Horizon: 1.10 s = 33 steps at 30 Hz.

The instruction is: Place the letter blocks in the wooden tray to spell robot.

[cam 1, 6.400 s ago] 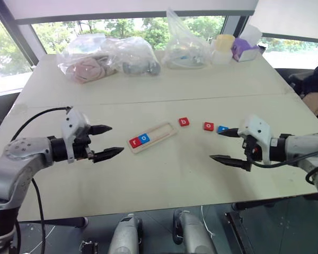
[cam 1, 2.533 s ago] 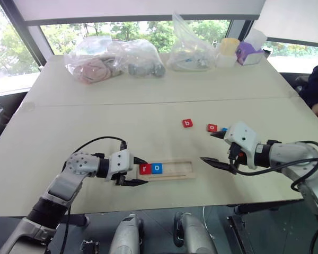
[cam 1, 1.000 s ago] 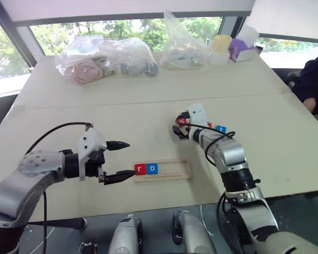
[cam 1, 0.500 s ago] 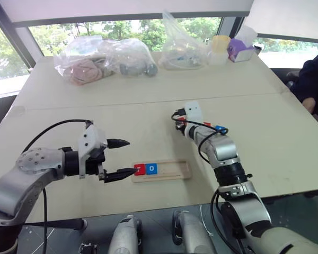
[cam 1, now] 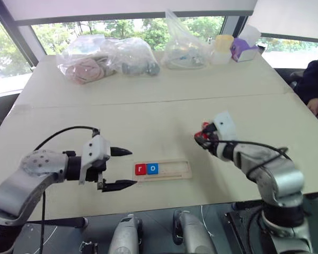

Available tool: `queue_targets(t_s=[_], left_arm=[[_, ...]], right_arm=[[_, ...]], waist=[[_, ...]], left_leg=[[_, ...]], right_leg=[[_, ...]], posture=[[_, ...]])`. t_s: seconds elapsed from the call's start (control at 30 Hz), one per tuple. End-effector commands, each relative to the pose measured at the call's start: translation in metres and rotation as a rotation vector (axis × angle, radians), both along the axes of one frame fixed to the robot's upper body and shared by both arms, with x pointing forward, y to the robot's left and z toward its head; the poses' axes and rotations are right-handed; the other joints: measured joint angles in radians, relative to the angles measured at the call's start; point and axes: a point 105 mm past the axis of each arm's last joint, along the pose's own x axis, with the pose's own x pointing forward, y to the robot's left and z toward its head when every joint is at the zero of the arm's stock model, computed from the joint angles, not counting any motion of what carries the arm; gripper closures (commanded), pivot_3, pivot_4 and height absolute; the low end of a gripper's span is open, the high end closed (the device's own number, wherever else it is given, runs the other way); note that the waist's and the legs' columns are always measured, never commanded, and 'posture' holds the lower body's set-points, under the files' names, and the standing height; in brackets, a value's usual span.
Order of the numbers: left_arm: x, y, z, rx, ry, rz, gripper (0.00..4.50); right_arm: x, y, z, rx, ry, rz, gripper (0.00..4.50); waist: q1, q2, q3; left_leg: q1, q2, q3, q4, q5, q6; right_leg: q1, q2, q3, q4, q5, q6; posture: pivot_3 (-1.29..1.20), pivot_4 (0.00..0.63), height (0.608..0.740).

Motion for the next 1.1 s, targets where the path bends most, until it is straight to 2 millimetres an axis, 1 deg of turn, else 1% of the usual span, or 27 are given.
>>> queue_targets(t_s=[0.03, 0.07, 0.13, 0.3, 0.43, 0.6, 0.7, 0.73, 0.77, 0.8, 0.83, 0.9, 0.97, 1.0, 1.03, 1.1], left_arm=[[-0.001, -0.003, 0.004, 0.007, -0.038, -0.039, 0.00], [-0.001, -0.004, 0.003, 0.006, -0.037, -0.041, 0.00], [0.000, -0.004, 0.001, 0.005, -0.036, -0.044, 0.00], [0.000, -0.005, 0.000, 0.006, -0.032, -0.056, 0.00], [0.001, -0.005, 0.000, 0.006, -0.036, -0.057, 0.00], [0.001, -0.005, 0.000, 0.007, -0.037, -0.052, 0.00], [0.001, -0.005, 0.000, 0.006, -0.038, -0.049, 0.00], [0.002, -0.005, 0.000, 0.006, -0.040, -0.048, 0.00], [0.002, -0.005, 0.000, 0.005, -0.042, -0.046, 0.00], [0.003, -0.005, 0.000, 0.005, -0.044, -0.044, 0.00], [0.003, -0.005, 0.000, 0.004, -0.045, -0.043, 0.00], [0.004, -0.006, 0.000, 0.003, -0.047, -0.043, 0.00], [0.005, -0.006, 0.001, 0.002, -0.050, -0.043, 0.00], [0.006, -0.006, 0.001, 0.002, -0.052, -0.042, 0.00], [0.007, -0.006, 0.001, 0.002, -0.055, -0.042, 0.00], [0.008, -0.007, 0.002, 0.000, -0.060, -0.042, 0.00]], right_arm=[[-0.020, -0.002, -0.002, 0.011, -0.003, -0.012, 3.32], [-0.025, -0.003, -0.009, 0.010, 0.013, -0.023, 3.32], [-0.028, -0.004, -0.015, 0.018, 0.010, -0.058, 3.32], [-0.026, -0.008, -0.022, 0.022, -0.008, -0.131, 3.32], [-0.030, -0.017, -0.033, -0.031, 0.014, -0.154, 3.32], [-0.031, -0.018, -0.036, -0.044, 0.018, -0.152, 3.32], [-0.030, -0.018, -0.033, -0.035, 0.013, -0.149, 1.81], [-0.031, -0.016, -0.030, -0.028, 0.013, -0.116, 1.30], [-0.031, -0.012, -0.023, -0.042, -0.012, -0.039, 0.73], [-0.030, -0.010, -0.017, -0.057, -0.033, 0.028, 0.27], [-0.032, -0.008, -0.010, -0.070, -0.041, 0.114, 0.12], [-0.036, -0.006, 0.000, -0.102, -0.060, 0.275, 0.12], [-0.044, -0.002, 0.014, -0.123, -0.074, 0.482, 0.12], [-0.047, -0.002, 0.018, -0.138, -0.076, 0.556, 0.12], [-0.048, -0.004, 0.020, -0.153, -0.070, 0.618, 0.12], [-0.047, -0.009, 0.017, -0.194, -0.063, 0.708, 0.12]], waist=[[0.000, 0.000, 0.000], [-0.001, 0.000, 0.000], [-0.001, 0.000, 0.000], [-0.004, 0.000, 0.000], [-0.001, 0.000, 0.000], [-0.001, 0.000, 0.000], [-0.001, 0.000, 0.000], [-0.001, 0.000, 0.000], [-0.001, 0.000, 0.000], [-0.002, 0.001, 0.001], [-0.002, 0.001, 0.001], [-0.001, 0.001, 0.001], [0.000, 0.000, 0.002], [0.000, 0.000, 0.002], [0.000, -0.001, 0.002], [0.000, -0.001, 0.002]], left_leg=[[0.000, 0.000, 0.000, 0.000, 0.000, 0.000], [0.000, 0.001, 0.000, 0.000, 0.000, 0.000], [0.000, 0.001, 0.001, 0.000, 0.000, 0.000], [-0.001, 0.001, 0.002, 0.000, 0.000, 0.000], [-0.001, 0.001, 0.001, 0.000, -0.001, -0.002], [-0.001, 0.000, 0.001, 0.000, 0.000, 0.000], [-0.001, 0.000, 0.001, 0.000, 0.000, 0.000], [-0.001, 0.000, 0.001, 0.000, 0.000, 0.000], [-0.001, 0.000, 0.001, 0.000, 0.000, 0.000], [-0.001, 0.000, 0.001, 0.000, 0.000, 0.000], [-0.001, 0.000, 0.001, 0.000, 0.000, 0.000], [-0.001, 0.000, 0.002, 0.000, 0.000, 0.000], [-0.001, 0.000, 0.001, 0.000, 0.000, 0.000], [-0.001, -0.001, 0.001, 0.000, 0.000, 0.000], [-0.001, -0.001, 0.000, 0.000, 0.000, 0.000], [-0.001, -0.001, 0.000, 0.000, 0.000, 0.000]], right_leg=[[0.000, 0.000, 0.000, 0.000, 0.000, 0.000], [0.000, -0.001, 0.000, -0.001, 0.000, 0.000], [0.000, -0.002, 0.000, -0.001, 0.000, 0.000], [-0.001, -0.002, 0.000, -0.001, 0.000, 0.000], [-0.001, -0.002, 0.000, -0.001, 0.000, 0.000], [-0.001, -0.002, 0.000, -0.002, 0.000, 0.000], [-0.001, -0.002, 0.000, -0.002, 0.000, 0.000], [-0.001, -0.002, 0.000, -0.002, 0.000, 0.000], [-0.001, -0.002, 0.000, -0.002, 0.000, 0.000], [-0.001, -0.002, 0.000, -0.002, 0.000, 0.000], [-0.001, -0.003, 0.000, -0.002, 0.000, 0.000], [-0.001, -0.003, 0.000, -0.003, 0.000, 0.000], [0.000, -0.002, 0.000, -0.003, 0.000, 0.001], [0.000, -0.002, 0.000, -0.003, 0.000, 0.001], [0.000, -0.001, 0.000, -0.003, 0.000, 0.001], [0.000, -0.001, 0.000, -0.003, 0.000, 0.001]], posture=[[0.00, 0.150, 0.740], [0.00, 0.150, 0.740], [0.00, 0.150, 0.740], [0.00, 0.150, 0.740], [0.00, 0.150, 0.740], [0.00, 0.150, 0.740], [0.00, 0.150, 0.740], [0.00, 0.150, 0.740], [0.00, 0.150, 0.740], [0.00, 0.150, 0.740], [0.00, 0.150, 0.740], [0.00, 0.150, 0.740], [0.00, 0.150, 0.740], [0.00, 0.150, 0.740], [0.00, 0.150, 0.740], [0.00, 0.150, 0.740]])
